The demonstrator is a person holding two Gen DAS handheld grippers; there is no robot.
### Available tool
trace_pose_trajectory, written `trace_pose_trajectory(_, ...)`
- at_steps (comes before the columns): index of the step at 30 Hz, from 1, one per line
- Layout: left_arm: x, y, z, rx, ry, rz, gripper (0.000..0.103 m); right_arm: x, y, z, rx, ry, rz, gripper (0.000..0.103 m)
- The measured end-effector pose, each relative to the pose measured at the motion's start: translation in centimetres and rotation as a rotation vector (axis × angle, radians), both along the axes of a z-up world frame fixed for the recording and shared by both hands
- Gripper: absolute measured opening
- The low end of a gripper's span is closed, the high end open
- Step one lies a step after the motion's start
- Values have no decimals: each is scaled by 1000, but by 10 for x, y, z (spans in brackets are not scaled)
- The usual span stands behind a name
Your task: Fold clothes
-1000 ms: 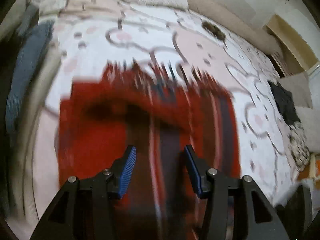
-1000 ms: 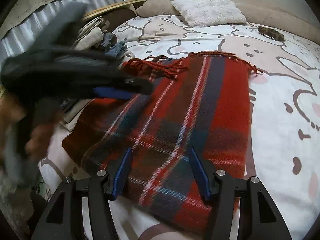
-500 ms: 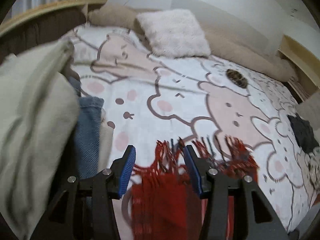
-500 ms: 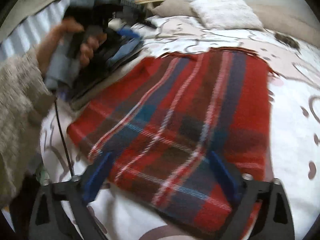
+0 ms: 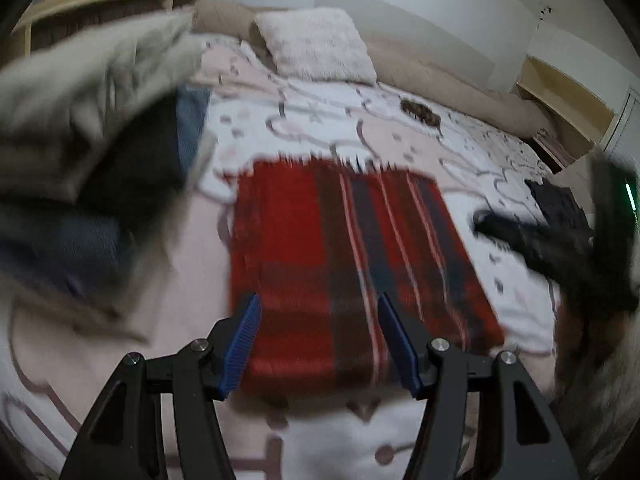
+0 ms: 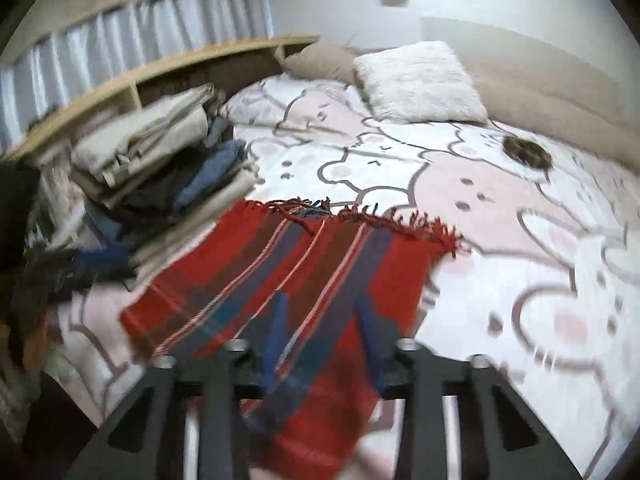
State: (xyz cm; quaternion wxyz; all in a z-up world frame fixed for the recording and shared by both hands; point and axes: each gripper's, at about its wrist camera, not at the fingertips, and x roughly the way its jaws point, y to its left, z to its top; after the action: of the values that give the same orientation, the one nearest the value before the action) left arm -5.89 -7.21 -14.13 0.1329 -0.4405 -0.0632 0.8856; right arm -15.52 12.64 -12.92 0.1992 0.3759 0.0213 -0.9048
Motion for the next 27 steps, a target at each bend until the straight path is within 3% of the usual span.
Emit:
trace_pose_trajectory(3, -4, -7, -24, -17, -38, 35, 60, -38, -13, -18, 52, -89, 36, 30)
trace_pose_trajectory(6, -12, -18, -41, -23, -64, 64, 64, -75, -13, -46, 95, -168, 0, 30)
trace_pose_trajectory(9, -19, -21, -44, -22, -53, 63, 65, -91, 10, -66, 87, -196, -70, 28)
trace_pose_trajectory(12, -23, -21, -45, -38, -36, 58, 66, -97, 39, -61, 10, -193, -195, 25)
trace_pose_trajectory(14, -23, -20, -46, -52, -23, 52, 67, -88, 55, -49, -6, -173, -279, 25)
trace_pose_trajectory(16, -23, -19, -45, -60, -16, 51, 67, -67, 65, -34, -68, -155, -283, 25)
trace_pose_trajectory(20, -24, -19, -46, -77, 2, 67, 70, 3, 52, -18, -130, -113, -185, 25)
trace_pose_trajectory(24, -27, -21, -48, -98, 28, 87, 76, 64, 23, -41, -95, -140, -85, 25)
trace_pose_trajectory(27, -26, -23, -49, -92, 49, 94, 76, 86, 19, -69, -28, -117, -125, 25)
